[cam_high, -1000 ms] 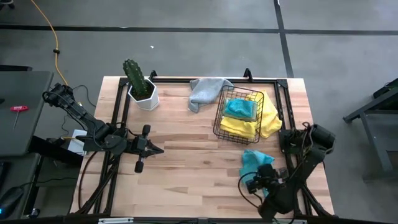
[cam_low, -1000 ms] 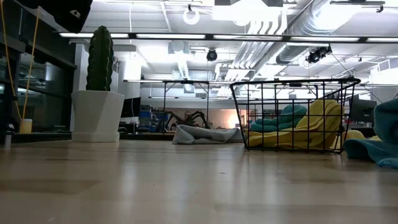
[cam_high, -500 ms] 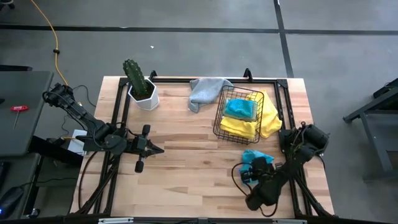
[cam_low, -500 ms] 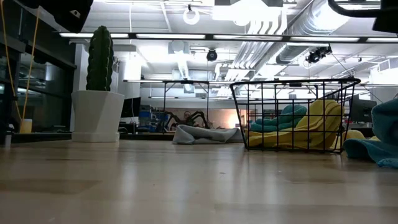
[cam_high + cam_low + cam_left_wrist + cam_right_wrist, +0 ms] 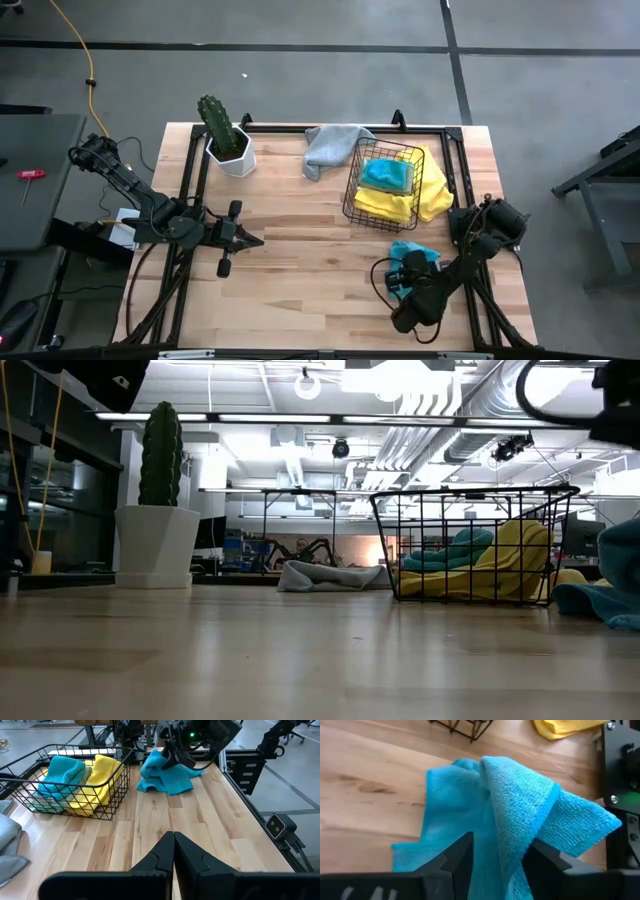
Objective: Fold microfiber towels
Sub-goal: Fold the blue microfiber towel
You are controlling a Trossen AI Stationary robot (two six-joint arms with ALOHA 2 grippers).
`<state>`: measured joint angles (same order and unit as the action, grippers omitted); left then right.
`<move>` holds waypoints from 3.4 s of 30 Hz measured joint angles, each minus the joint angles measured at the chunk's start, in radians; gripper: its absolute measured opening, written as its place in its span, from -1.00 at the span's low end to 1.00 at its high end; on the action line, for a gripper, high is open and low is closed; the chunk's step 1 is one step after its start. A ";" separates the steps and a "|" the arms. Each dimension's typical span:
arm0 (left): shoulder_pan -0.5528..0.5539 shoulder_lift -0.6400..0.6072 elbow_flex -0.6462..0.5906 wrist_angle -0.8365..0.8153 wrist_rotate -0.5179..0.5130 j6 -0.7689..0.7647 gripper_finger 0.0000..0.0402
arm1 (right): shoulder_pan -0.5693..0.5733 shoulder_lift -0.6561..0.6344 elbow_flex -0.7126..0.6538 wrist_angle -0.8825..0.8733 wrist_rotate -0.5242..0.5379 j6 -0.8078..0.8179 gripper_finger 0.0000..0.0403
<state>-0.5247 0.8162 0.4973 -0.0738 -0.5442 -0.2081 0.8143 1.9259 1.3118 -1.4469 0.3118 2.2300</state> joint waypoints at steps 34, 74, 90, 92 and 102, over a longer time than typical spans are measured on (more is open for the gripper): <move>0.000 0.000 0.000 -0.016 0.014 0.000 -1.00 | -0.490 0.108 0.144 1.446 0.305 -1.629 -0.81; 0.004 0.297 -0.001 -0.338 -0.129 -0.334 -0.42 | -0.546 0.108 0.144 1.461 0.196 -1.688 0.14; 0.250 0.414 -0.130 -0.247 0.169 -0.383 -0.32 | -0.546 0.108 0.144 1.419 0.199 -1.688 0.14; 0.275 0.412 -0.143 -0.206 0.217 -0.378 -0.35 | -0.546 0.108 0.144 1.414 0.194 -1.688 0.14; 0.322 0.411 -0.179 -0.143 0.323 -0.362 -0.81 | -0.516 0.108 0.190 1.170 0.077 -1.689 0.14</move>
<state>-0.2031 1.2274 0.3187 -0.2173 -0.2208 -0.5699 0.2982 2.0335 1.5015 -0.2768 0.3887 0.5411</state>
